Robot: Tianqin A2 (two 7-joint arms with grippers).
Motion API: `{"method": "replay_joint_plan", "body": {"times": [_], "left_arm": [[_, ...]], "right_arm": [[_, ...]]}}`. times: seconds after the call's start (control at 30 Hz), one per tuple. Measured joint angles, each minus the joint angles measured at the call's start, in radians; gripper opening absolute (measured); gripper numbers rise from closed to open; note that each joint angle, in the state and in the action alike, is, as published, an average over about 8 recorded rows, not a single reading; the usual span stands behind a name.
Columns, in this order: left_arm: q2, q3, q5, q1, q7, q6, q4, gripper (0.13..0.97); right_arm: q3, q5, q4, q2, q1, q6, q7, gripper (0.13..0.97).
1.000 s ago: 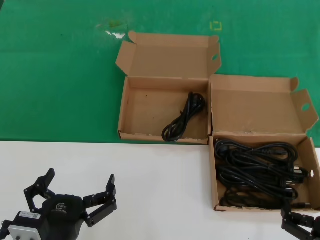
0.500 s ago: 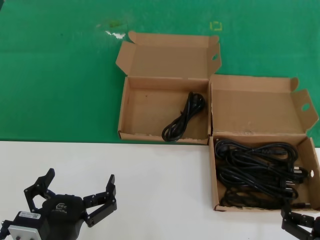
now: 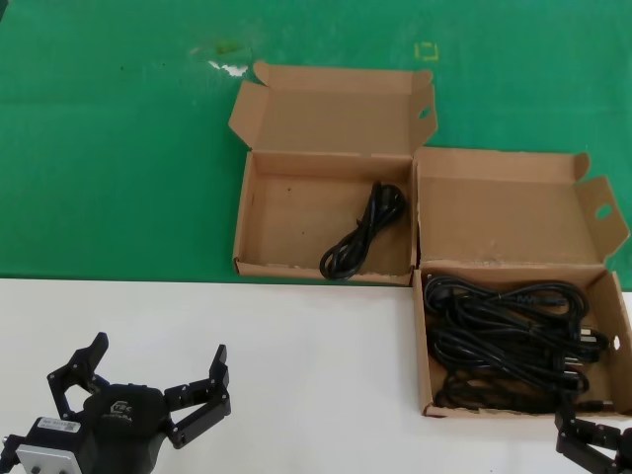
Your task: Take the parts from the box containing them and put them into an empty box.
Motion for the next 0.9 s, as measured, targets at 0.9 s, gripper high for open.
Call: {"method": "replay_joint_plan", "body": {"times": [0.9], "left_arm": [[0.000, 0.000, 0.000, 0.000, 0.000, 0.000, 0.000, 0.966]], "right_arm": [[0.000, 0.000, 0.000, 0.000, 0.000, 0.000, 0.000, 0.966]]}}
